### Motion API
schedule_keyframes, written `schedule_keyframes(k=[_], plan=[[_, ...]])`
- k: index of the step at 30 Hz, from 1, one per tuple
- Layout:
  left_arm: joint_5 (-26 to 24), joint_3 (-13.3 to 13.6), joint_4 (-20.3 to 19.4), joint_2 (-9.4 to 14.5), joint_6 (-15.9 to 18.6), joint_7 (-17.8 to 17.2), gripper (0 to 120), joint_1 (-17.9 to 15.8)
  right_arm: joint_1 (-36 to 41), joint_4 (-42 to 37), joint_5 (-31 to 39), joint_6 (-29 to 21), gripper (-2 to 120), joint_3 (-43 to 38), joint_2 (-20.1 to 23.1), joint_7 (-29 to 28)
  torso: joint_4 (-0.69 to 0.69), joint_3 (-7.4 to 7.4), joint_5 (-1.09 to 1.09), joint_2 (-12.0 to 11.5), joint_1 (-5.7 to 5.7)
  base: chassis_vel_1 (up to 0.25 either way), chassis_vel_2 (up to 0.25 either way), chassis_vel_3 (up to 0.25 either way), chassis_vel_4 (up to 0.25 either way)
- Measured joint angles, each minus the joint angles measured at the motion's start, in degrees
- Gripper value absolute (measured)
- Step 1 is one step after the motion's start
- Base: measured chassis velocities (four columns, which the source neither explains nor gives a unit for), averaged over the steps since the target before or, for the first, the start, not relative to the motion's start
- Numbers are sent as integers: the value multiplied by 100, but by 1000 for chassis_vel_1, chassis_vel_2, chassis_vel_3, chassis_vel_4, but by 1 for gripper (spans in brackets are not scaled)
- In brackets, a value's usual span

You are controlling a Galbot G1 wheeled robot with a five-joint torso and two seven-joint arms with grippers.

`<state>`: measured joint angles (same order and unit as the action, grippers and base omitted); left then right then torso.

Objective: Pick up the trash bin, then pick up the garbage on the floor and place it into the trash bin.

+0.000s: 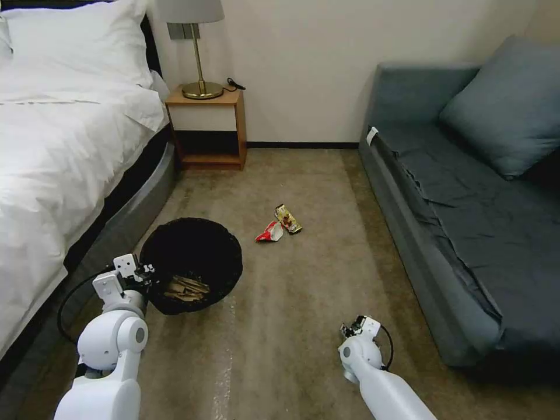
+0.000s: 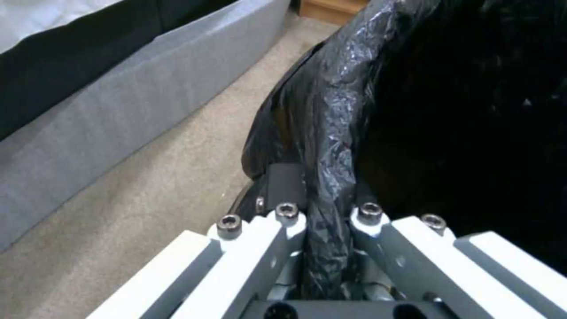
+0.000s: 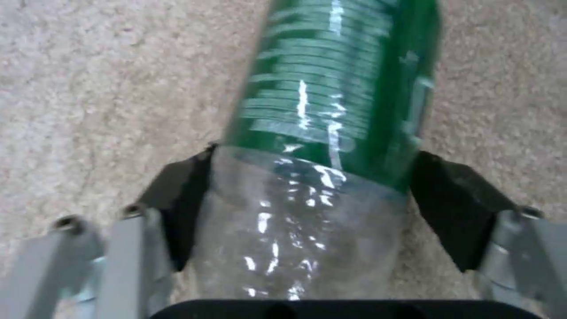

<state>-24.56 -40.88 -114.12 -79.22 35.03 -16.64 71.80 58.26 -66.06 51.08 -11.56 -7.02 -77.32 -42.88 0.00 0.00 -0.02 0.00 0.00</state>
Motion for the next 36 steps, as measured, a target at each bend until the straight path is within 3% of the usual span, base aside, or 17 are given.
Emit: schedule_keyframes(k=[5,15,20,25,28,29,30,32,35,36], plan=[[14,22,7,0,5,-1,3,-31,40,-8,-102,37,51,-4,13,40,-1,-1,-1,0,0,0,0,0,0],[45,52,32,-26,10,-4,3,-43,203,-374,-188,39,27,-2,124,52,0,0,4,0,0,0,0,0,0],[53,72,30,-39,12,-5,3,-24,375,-927,-441,97,25,21,293,152,0,0,3,-1,0,0,0,0,0],[52,126,-6,-41,27,-5,3,-29,483,-2050,-685,367,25,251,723,449,-1,0,4,-1,0,0,0,0,0],[43,213,-19,-54,44,-13,3,-27,126,-3235,-324,546,25,789,1341,601,-2,0,-1,0,0,0,0,0,0],[41,221,-19,-56,45,-13,3,-27,86,-3308,-295,559,25,842,1380,606,-2,0,-1,0,0,0,0,0,0],[37,252,-22,-67,49,-9,3,-20,-270,-3804,-9,671,25,1303,1613,633,2,0,-1,0,0,0,0,0,0],[37,258,-25,-67,50,-20,3,-9,-544,-3987,180,776,25,1701,1720,622,-4,1,0,-1,0,0,0,0,0],[29,350,-49,-100,70,-20,3,32,-1795,-4165,561,1216,25,3045,1599,625,0,0,-4,0,0,0,0,0,0],[29,350,-49,-100,70,-20,3,32,-1795,-4165,561,1216,25,3045,1599,625,0,0,-4,0,0,0,0,0,0]])
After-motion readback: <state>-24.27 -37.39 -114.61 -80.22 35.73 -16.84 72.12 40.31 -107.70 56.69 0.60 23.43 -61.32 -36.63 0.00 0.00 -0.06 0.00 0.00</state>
